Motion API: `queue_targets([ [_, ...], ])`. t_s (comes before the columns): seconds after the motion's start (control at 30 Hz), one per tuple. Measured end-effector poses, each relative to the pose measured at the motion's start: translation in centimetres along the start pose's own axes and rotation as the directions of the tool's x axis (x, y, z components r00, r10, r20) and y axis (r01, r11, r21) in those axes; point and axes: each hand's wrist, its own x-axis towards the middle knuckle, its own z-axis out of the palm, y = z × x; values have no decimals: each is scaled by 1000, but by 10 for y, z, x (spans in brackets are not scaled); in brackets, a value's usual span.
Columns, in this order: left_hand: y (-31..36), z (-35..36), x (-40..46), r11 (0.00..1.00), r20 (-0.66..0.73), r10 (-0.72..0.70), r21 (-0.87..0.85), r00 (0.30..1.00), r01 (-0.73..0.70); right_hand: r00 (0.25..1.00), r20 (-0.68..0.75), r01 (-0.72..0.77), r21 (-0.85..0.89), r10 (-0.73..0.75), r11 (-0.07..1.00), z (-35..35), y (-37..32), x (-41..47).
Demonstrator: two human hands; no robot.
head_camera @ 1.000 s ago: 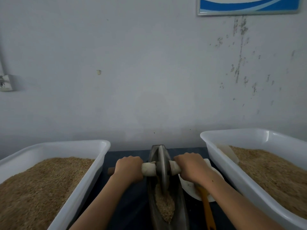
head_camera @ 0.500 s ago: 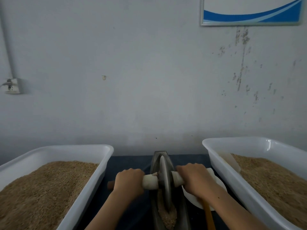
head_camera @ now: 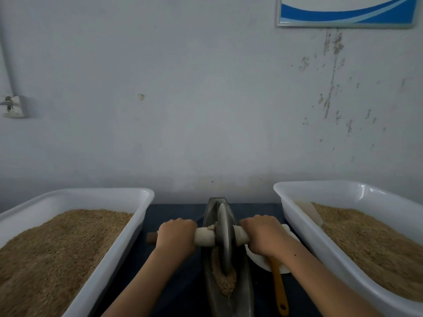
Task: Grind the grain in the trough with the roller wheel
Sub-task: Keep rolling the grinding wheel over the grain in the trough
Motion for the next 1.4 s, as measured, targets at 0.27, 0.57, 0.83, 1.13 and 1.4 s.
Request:
queue_targets([
  [0.27, -2, -2, 3, 1000, 32, -13, -17, 999, 14, 1000, 0, -14, -46, 14, 999, -3, -3, 7],
  [0.57, 1, -5, 19, 999, -11, -29, -34, 1000, 29, 995, -91, -50, 12, 50, 999, 2, 0, 19],
  [0.83, 0, 1, -14, 999, -58, 10, -49, 998, -13, 988, -156, 10, 20, -7, 1000, 4, -7, -17],
  [1.13, 1, -1, 1, 998, 2, -44, -47, 999, 44, 995, -73, -65, -9, 64, 998, 1, -7, 6],
  [1.4, 5, -10, 6, 999, 26, -49, -19, 998, 49, 993, -97, -71, 21, 73, 997, 4, -4, 8],
])
